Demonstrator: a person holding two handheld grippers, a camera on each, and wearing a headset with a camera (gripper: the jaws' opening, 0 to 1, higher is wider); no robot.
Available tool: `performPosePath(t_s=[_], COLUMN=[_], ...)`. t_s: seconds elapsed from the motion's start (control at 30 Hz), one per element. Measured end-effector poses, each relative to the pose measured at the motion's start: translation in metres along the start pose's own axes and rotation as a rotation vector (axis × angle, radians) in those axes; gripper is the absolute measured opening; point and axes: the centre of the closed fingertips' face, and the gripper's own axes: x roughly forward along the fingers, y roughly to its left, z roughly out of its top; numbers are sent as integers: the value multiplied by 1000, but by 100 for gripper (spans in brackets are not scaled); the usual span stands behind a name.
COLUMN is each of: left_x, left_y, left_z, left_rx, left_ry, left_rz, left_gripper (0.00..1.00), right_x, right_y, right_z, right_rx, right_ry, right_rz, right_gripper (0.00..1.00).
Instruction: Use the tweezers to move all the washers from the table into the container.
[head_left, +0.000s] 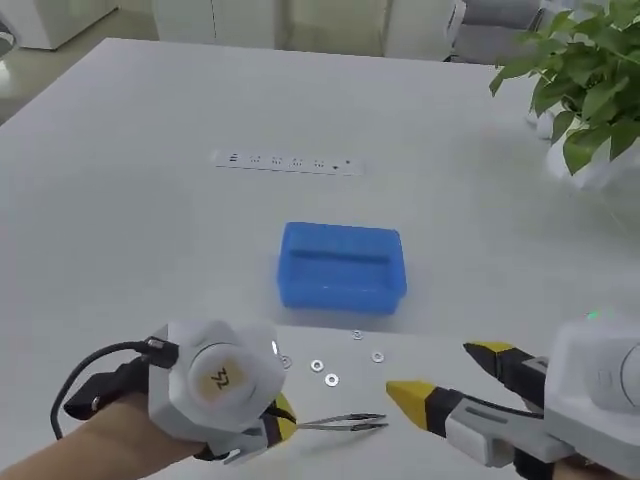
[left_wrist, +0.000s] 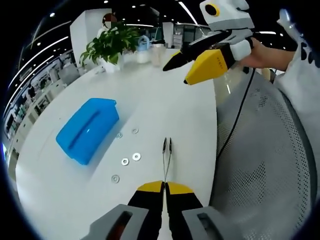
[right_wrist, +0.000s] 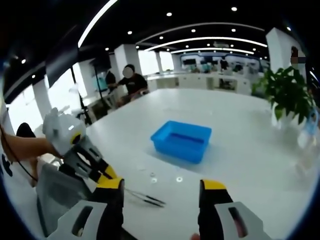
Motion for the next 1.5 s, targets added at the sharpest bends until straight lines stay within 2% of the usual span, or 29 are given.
performPosePath(t_s=[0.17, 0.3, 0.53, 0.63, 0.83, 0.93, 0.97, 1.0, 1.1, 1.2, 1.33, 1.4, 1.5], left_x=[-10, -15, -26, -29, -31, -30, -29, -28, -27, -27, -30, -32, -34], left_y=[-3, -1, 3, 5, 7, 5, 5, 4, 2, 1, -1, -1, 0], left_z=[14, 21, 40, 46, 57, 63, 63, 65, 67, 68, 66, 64, 63], left_rx=[31, 44, 72, 85, 95, 105, 107, 109, 104, 110, 105, 92, 74], left_ry=[-26, -39, -80, -90, -108, -115, -117, -125, -128, -122, -124, -134, -139], left_rz=[23, 39, 69, 75, 79, 74, 71, 64, 58, 57, 57, 54, 54], left_gripper=[0, 0, 0, 0, 0, 0, 0, 0, 0, 0, 0, 0, 0], right_x=[1, 2, 7, 11, 20, 28, 31, 35, 47, 58, 73, 81, 90], right_y=[5, 11, 21, 28, 35, 46, 49, 55, 63, 66, 77, 80, 79], right_z=[-1, -5, -11, -18, -33, -38, -39, -42, -48, -49, -46, -46, -46], right_rx=[-14, -27, -49, -64, -163, -199, -194, -177, -158, -181, -212, -236, -334], right_ry=[9, 23, 47, 78, 157, 179, 176, 182, 201, 207, 212, 213, 217], right_rz=[19, 37, 74, 106, 138, 178, 194, 232, 288, 313, 374, 385, 387], right_gripper=[55, 53, 48, 45, 37, 34, 33, 32, 30, 29, 26, 26, 23])
